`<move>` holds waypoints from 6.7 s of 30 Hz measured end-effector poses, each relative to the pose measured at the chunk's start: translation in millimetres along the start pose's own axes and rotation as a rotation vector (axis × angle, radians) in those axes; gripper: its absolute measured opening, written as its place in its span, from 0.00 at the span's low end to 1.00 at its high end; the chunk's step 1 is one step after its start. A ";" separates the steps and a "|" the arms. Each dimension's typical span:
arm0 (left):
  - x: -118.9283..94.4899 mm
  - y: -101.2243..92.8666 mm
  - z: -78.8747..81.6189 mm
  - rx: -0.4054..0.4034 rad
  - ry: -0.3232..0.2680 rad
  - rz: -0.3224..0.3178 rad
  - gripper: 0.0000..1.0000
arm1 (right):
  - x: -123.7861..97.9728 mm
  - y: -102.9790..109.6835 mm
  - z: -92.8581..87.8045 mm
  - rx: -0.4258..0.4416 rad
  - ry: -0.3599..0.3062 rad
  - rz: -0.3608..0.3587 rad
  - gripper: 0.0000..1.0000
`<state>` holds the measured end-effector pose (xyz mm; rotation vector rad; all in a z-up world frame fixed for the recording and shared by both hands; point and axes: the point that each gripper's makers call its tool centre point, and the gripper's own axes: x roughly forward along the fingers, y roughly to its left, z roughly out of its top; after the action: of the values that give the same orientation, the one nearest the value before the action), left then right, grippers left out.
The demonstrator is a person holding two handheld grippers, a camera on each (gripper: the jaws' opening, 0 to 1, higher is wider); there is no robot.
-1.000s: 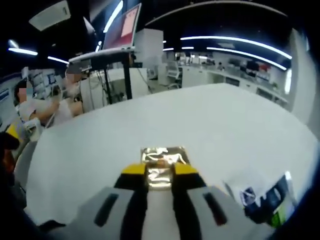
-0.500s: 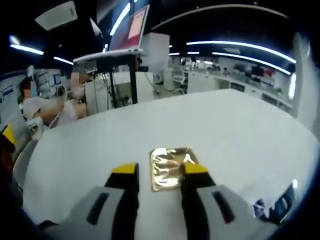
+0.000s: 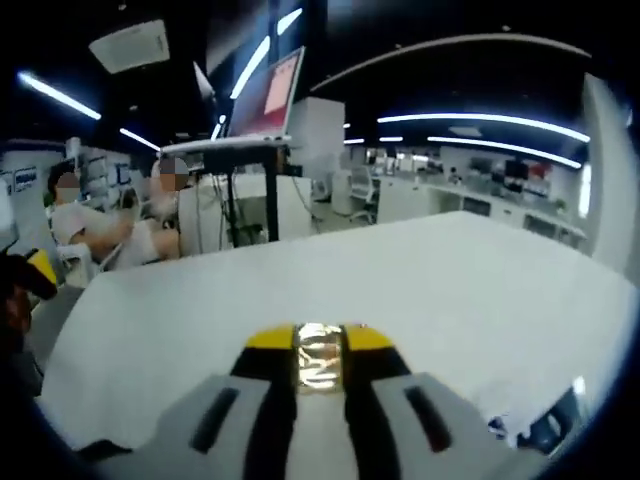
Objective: Arrange the skincare products in the storage area until every visible bottle or jar stands upright without overlapping.
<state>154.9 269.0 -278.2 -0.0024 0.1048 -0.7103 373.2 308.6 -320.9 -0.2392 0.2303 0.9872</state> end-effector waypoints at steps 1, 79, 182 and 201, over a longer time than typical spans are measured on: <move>0.1 0.3 -0.2 -0.001 0.000 0.000 0.94 | -2.1 -1.7 2.5 -0.004 -0.008 0.000 0.11; 6.4 -14.2 -4.2 0.007 0.018 -0.025 0.94 | -107.0 -70.5 -68.7 0.103 0.203 -0.303 0.00; 1.0 -9.9 -6.9 0.001 0.016 -0.011 0.93 | -113.6 -49.4 -57.3 -0.489 0.242 -0.351 0.00; -0.4 -9.7 -7.9 -0.002 0.012 -0.008 0.93 | -103.2 -53.4 -58.0 -0.570 0.295 -0.404 0.05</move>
<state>147.5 262.2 -285.7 -0.0002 0.1174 -0.7187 358.5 181.0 -340.2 -0.9203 0.1542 0.5925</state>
